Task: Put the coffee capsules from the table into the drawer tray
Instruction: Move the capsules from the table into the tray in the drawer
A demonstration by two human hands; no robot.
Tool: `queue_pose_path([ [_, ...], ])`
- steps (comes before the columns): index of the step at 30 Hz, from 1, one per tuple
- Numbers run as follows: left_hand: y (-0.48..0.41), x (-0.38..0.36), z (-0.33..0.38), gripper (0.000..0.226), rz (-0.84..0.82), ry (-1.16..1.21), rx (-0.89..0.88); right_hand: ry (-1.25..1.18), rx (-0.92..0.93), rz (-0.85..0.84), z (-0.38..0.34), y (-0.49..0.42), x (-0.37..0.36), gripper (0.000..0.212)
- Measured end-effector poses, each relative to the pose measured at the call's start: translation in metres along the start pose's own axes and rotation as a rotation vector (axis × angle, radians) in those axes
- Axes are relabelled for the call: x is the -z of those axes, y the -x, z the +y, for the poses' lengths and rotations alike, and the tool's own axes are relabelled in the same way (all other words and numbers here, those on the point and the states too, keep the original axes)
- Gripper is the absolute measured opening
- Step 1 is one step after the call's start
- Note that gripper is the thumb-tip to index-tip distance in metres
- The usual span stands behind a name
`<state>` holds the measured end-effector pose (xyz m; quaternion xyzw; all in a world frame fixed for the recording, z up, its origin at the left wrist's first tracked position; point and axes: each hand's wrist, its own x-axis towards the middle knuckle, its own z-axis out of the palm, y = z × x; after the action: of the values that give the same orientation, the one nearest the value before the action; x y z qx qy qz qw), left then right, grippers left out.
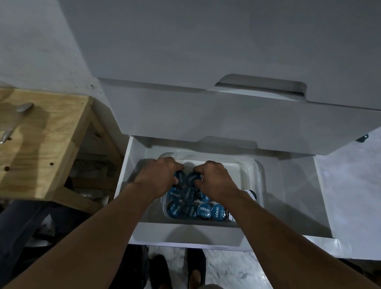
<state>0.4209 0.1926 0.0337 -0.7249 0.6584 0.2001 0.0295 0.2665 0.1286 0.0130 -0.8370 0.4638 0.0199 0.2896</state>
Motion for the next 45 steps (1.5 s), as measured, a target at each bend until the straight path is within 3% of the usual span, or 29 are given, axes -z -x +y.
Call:
queue_pose_path([
  [6, 0.01, 0.006, 0.0, 0.045, 0.099, 0.001, -0.039, -0.02, -0.056, 0.019, 0.002, 0.005, 0.006, 0.045],
  [16, 0.018, 0.03, 0.035, 0.034, 0.198, -0.043, -0.156, 0.193, -0.132, 0.238, 0.016, 0.062, 0.058, 0.031],
  [24, 0.02, 0.041, 0.164, 0.033, 0.286, -0.077, -0.369, 0.207, -0.171, 0.454, 0.074, 0.143, 0.119, 0.029],
  [31, 0.03, 0.03, 0.324, 0.026, 0.433, -0.056, -0.46, 0.254, -0.266, 0.565, 0.199, 0.25, 0.17, 0.023],
  [35, 0.035, 0.016, 0.407, 0.026, 0.422, -0.045, -0.485, 0.239, -0.317, 0.568, 0.258, 0.302, 0.186, 0.023],
  [45, -0.02, 0.014, 0.485, 0.025, 0.414, -0.086, -0.422, 0.159, -0.277, 0.603, 0.34, 0.285, 0.226, 0.023],
])
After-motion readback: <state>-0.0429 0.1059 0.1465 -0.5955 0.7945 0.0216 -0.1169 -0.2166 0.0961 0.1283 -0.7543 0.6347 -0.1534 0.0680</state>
